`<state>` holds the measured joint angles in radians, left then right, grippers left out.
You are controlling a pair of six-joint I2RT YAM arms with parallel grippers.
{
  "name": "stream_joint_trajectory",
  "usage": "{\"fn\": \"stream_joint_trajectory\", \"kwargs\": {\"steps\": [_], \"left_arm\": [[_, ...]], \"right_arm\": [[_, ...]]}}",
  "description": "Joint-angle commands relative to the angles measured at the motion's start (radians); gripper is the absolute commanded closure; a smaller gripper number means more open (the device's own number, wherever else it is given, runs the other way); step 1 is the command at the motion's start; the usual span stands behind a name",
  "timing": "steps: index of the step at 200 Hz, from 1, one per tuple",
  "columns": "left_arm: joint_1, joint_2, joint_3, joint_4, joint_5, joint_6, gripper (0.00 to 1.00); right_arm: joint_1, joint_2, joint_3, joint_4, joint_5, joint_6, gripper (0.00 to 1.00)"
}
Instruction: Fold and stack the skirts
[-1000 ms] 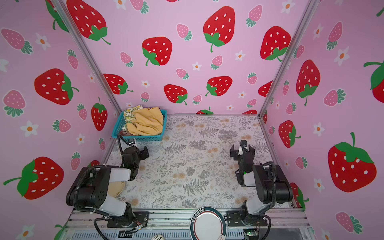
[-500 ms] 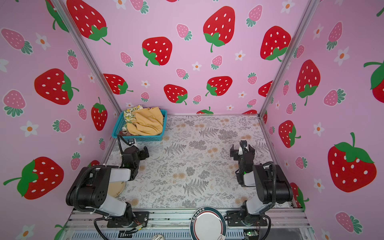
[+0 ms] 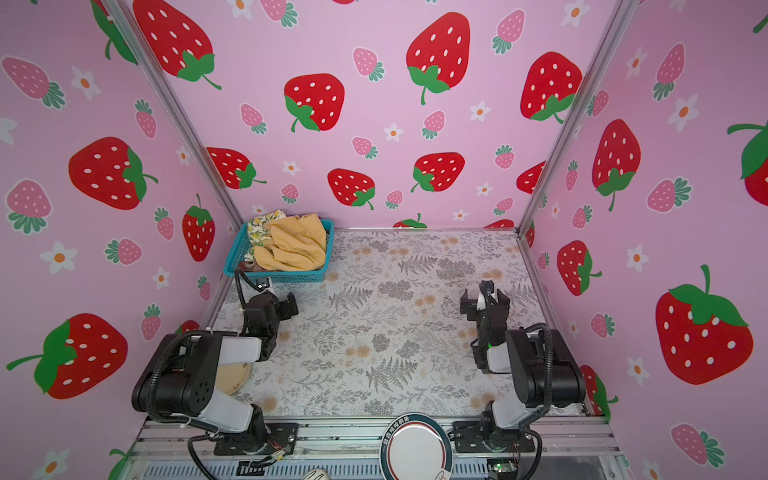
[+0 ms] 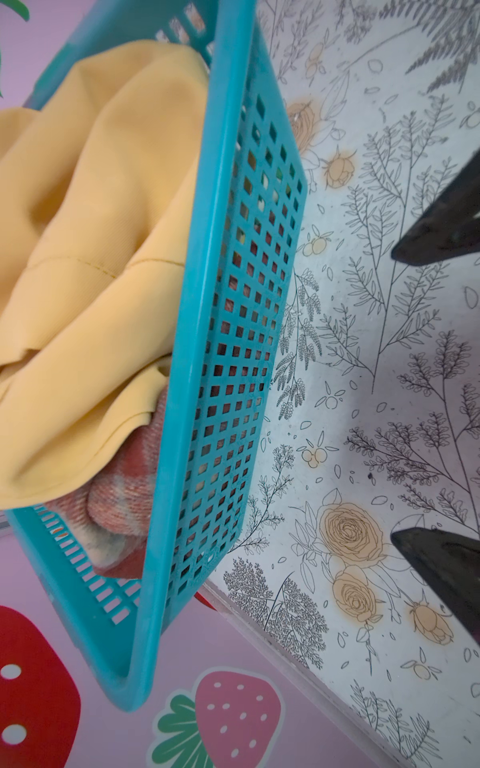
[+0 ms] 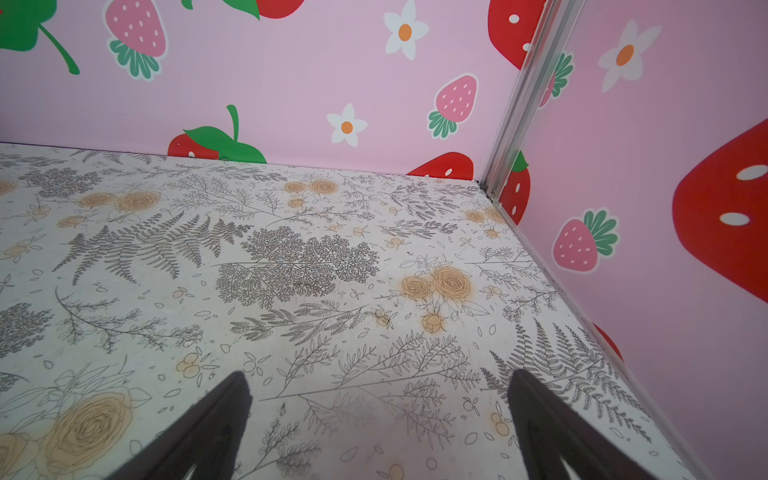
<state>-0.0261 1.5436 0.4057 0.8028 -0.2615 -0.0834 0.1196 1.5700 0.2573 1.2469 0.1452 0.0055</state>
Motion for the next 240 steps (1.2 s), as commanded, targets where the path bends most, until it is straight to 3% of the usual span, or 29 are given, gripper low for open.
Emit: {"fn": "stream_joint_trajectory", "kwargs": {"steps": [1,60,75,105,118,146,174,212,240], "left_arm": [[0.0,0.001,0.022,0.008,-0.012,-0.001,0.01],[-0.035,-0.095,-0.072,0.109,-0.117,0.001,0.01],[-0.047,-0.182,-0.024,-0.08,-0.099,0.025,0.01],[-0.044,-0.293,0.162,-0.536,-0.056,-0.002,0.01],[-0.043,-0.345,0.215,-0.644,-0.019,-0.058,0.01],[-0.043,-0.409,0.348,-0.789,0.059,-0.166,0.01],[-0.031,-0.28,0.602,-0.966,0.048,-0.209,0.01],[0.039,0.078,1.009,-1.269,0.237,-0.257,0.01],[0.055,0.203,1.092,-1.233,0.312,-0.264,0.01]], "right_arm": [[0.0,0.004,0.01,0.007,0.001,-0.002,0.0],[0.076,-0.123,-0.065,0.046,0.262,0.003,0.0],[0.114,-0.182,-0.064,-0.012,0.339,-0.001,0.0],[0.173,-0.307,-0.044,-0.165,0.385,0.03,0.0],[0.186,-0.356,0.011,-0.337,0.377,0.068,0.0],[0.22,-0.443,0.061,-0.452,0.292,0.088,0.0],[0.225,-0.48,0.156,-0.589,0.161,0.145,0.0],[0.229,-0.454,0.332,-0.801,0.074,0.195,0.0],[0.235,-0.426,0.414,-0.887,0.049,0.197,0.0]]}}
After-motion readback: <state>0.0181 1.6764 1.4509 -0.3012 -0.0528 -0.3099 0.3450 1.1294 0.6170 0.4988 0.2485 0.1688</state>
